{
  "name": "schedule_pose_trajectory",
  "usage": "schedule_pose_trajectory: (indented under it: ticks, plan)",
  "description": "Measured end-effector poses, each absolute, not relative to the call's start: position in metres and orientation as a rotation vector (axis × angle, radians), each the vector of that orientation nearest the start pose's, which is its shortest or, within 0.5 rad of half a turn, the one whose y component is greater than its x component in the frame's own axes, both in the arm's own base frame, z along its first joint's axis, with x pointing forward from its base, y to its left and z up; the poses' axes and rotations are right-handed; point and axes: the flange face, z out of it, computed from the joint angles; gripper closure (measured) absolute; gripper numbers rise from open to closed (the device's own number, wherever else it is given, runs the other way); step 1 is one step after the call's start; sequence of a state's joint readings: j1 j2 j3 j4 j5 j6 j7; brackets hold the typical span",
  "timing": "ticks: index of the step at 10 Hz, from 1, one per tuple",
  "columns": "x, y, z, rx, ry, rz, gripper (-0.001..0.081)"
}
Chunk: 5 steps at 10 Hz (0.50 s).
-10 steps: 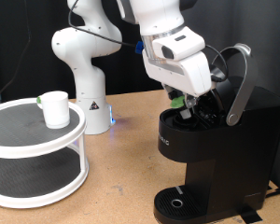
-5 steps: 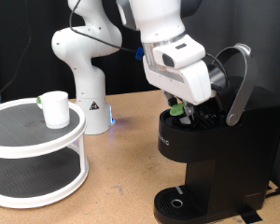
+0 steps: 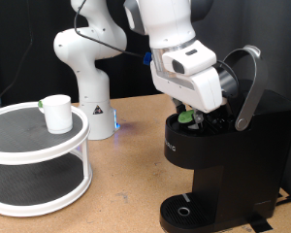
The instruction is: Make a cup of coffee with the keurig machine
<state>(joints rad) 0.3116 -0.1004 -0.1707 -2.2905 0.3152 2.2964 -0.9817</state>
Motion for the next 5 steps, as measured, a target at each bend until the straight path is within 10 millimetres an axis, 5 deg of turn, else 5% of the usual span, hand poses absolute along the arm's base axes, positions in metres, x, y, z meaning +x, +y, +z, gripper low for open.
schedule_pose_trajectory:
  ticks: [5]
  plan:
    - [0.5037,0.0772,0.3987,-2.623,-1.304,-0.287,0.0315]
